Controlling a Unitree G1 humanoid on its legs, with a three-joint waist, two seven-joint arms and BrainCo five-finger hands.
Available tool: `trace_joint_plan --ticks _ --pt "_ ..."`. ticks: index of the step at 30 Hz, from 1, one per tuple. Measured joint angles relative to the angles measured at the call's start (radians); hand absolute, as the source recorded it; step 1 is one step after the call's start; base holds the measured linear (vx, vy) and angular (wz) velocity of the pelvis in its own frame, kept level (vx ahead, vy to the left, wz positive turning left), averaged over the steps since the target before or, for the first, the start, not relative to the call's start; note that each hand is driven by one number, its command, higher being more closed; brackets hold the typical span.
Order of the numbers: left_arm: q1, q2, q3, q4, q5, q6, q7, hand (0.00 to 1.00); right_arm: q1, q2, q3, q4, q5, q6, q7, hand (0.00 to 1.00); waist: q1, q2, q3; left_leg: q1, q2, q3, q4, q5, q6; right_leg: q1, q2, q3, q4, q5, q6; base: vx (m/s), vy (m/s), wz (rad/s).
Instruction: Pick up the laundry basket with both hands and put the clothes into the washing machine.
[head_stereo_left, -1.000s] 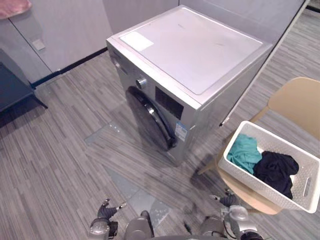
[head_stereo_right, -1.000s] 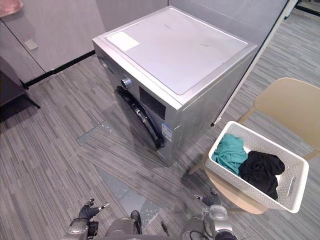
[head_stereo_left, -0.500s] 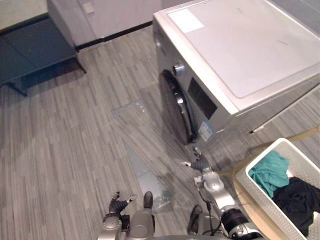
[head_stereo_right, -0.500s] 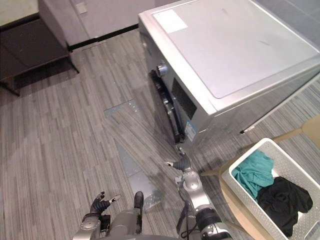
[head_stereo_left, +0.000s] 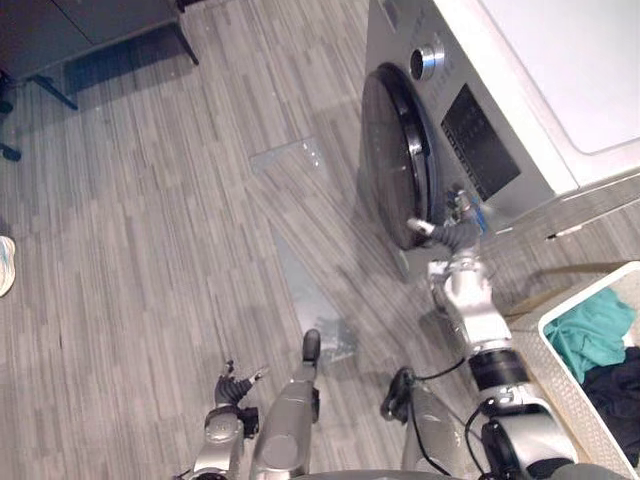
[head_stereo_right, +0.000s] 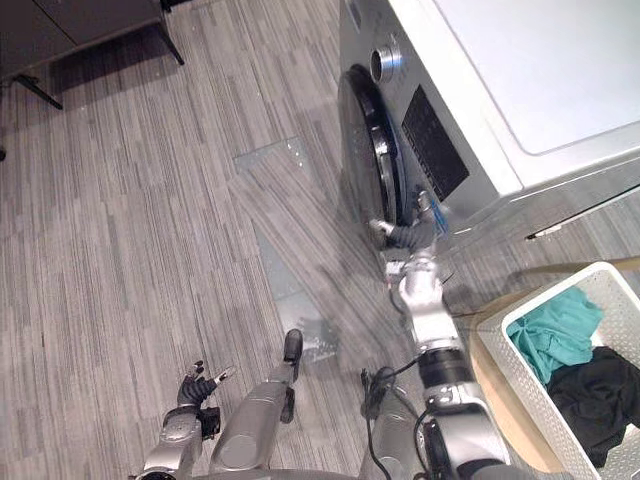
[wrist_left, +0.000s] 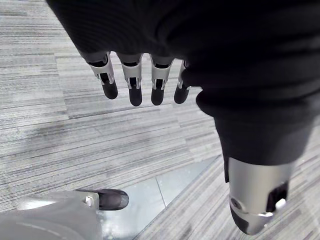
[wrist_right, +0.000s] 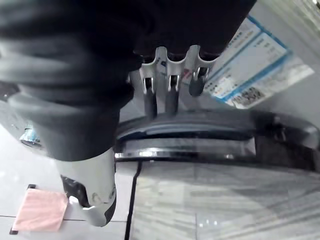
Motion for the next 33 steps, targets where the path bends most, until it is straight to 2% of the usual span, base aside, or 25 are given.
trace_joint_plan --ticks 1,5,8,9,12,16,19,21,22,23,24,25,26,28,30,33 --pt "-0.015 0.004 -0.007 0.0 -0.007 0.0 0.0 0.0 -0.042 -0.014 0.001 0.039 0.02 0.0 0.0 0.0 0.0 0.008 0.012 -0.005 -0.001 -0.012 -0.022 0.018 0.006 -0.006 0.0 -0.007 -0.001 0.0 0.0 0.01 -0.052 0.17" --pt "-0.043 0.034 -0.039 0.0 -0.032 -0.007 -0.004 0.0 -0.15 -0.04 0.016 0.128 0.065 -0.001 0.017 0.0 0.0 0.014 0.026 -0.052 -0.002 -0.035 -0.028 0.031 -0.006 -0.047 0.0 -0.017 0.002 0.005 -0.003 0.01 -0.05 0.14" --pt "-0.084 0.036 -0.061 0.0 -0.057 -0.011 -0.008 0.0 -0.233 -0.074 0.046 0.214 0.114 0.009 0.036 0.0 0.022 0.028 0.037 -0.074 -0.002 -0.044 -0.046 0.044 -0.018 -0.075 0.001 -0.02 0.009 0.005 -0.003 -0.01 -0.047 0.07" --pt "-0.094 0.036 -0.07 0.0 -0.069 -0.016 -0.009 0.0 -0.252 -0.072 0.072 0.215 0.143 0.007 0.046 0.0 0.023 0.034 0.04 -0.083 -0.002 -0.056 -0.051 0.054 -0.007 -0.087 0.001 -0.023 0.013 0.005 -0.004 -0.01 -0.062 0.04" --pt "-0.118 0.035 -0.079 0.0 -0.084 -0.017 -0.017 0.0 -0.276 -0.007 0.126 0.213 0.199 -0.001 0.034 0.0 0.021 0.035 0.041 -0.101 -0.003 -0.076 -0.055 0.057 -0.012 -0.104 0.002 -0.031 0.024 0.002 -0.005 -0.01 -0.064 0.06" --pt "-0.155 0.035 -0.088 -0.004 -0.099 -0.02 -0.029 0.0 -0.365 0.034 0.161 0.227 0.269 0.007 0.021 0.0 0.028 0.042 0.044 -0.132 0.001 -0.12 -0.054 0.059 -0.027 -0.115 -0.001 -0.076 0.051 -0.017 -0.014 -0.04 -0.073 0.3" --pt "-0.175 0.034 -0.123 -0.004 -0.102 -0.016 -0.03 0.0 -0.465 0.094 0.199 0.232 0.3 0.022 -0.003 0.0 0.061 0.043 0.045 -0.154 -0.004 -0.161 -0.054 0.069 -0.042 -0.12 -0.019 -0.123 0.094 -0.049 -0.019 -0.01 -0.092 0.49" --pt "-0.189 0.034 -0.175 -0.037 -0.101 -0.019 -0.03 0.0 -0.568 0.127 0.189 0.24 0.319 0.025 -0.006 0.0 0.113 0.058 0.052 -0.169 -0.02 -0.227 -0.054 0.09 -0.054 -0.114 -0.047 -0.172 0.146 -0.093 -0.023 0.02 -0.16 0.8" --pt "-0.193 0.034 -0.187 -0.045 -0.101 -0.02 -0.031 0.0 -0.602 0.125 0.181 0.24 0.327 0.021 -0.004 0.0 0.119 0.067 0.057 -0.173 -0.026 -0.245 -0.053 0.1 -0.059 -0.106 -0.057 -0.192 0.161 -0.107 -0.024 0.03 -0.188 1.17" --pt "-0.203 0.033 -0.207 -0.049 -0.101 -0.02 -0.033 0.0 -0.675 0.116 0.177 0.238 0.338 -0.003 0.0 0.0 0.131 0.091 0.068 -0.174 -0.037 -0.29 -0.053 0.117 -0.05 -0.083 -0.073 -0.22 0.183 -0.134 -0.021 0.02 -0.151 1.03" --pt "-0.207 0.033 -0.213 -0.048 -0.101 -0.02 -0.033 0.0 -0.711 0.113 0.173 0.236 0.34 -0.013 0.0 0.0 0.139 0.095 0.07 -0.174 -0.041 -0.31 -0.053 0.12 -0.054 -0.077 -0.082 -0.226 0.192 -0.148 -0.02 0.01 -0.195 1.12" --pt "-0.208 0.035 -0.217 -0.048 -0.101 -0.02 -0.034 0.0 -0.773 0.104 0.164 0.234 0.35 -0.038 0.0 0.0 0.159 0.097 0.071 -0.174 -0.049 -0.336 -0.053 0.124 -0.057 -0.063 -0.09 -0.242 0.207 -0.17 -0.02 0.01 -0.165 0.8" --pt "-0.208 0.036 -0.221 -0.048 -0.101 -0.02 -0.037 0.0 -0.814 0.098 0.153 0.231 0.357 -0.054 0.003 0.0 0.171 0.098 0.071 -0.174 -0.056 -0.35 -0.053 0.139 -0.048 -0.051 -0.09 -0.244 0.212 -0.182 -0.019 0.02 -0.171 0.81" --pt "-0.202 0.037 -0.227 -0.048 -0.101 -0.021 -0.051 0.0 -0.87 0.091 0.151 0.221 0.382 -0.086 0.006 0.0 0.178 0.098 0.071 -0.174 -0.064 -0.371 -0.053 0.143 -0.048 -0.032 -0.087 -0.244 0.217 -0.203 -0.014 0.03 -0.13 0.61" --pt "-0.199 0.037 -0.234 -0.048 -0.101 -0.021 -0.052 0.0 -0.876 0.069 0.141 0.21 0.411 -0.097 0.022 0.0 0.184 0.098 0.071 -0.174 -0.067 -0.376 -0.054 0.144 -0.05 -0.031 -0.087 -0.241 0.216 -0.205 -0.014 0.03 -0.076 0.17" --pt "-0.2 0.047 -0.24 -0.045 -0.101 -0.021 -0.052 0.0 -0.83 0.002 0.115 0.211 0.429 -0.096 0.022 0.0 0.165 0.098 0.071 -0.174 -0.064 -0.363 -0.058 0.15 -0.043 -0.041 -0.076 -0.215 0.197 -0.193 -0.011 0.0 -0.028 -0.19"
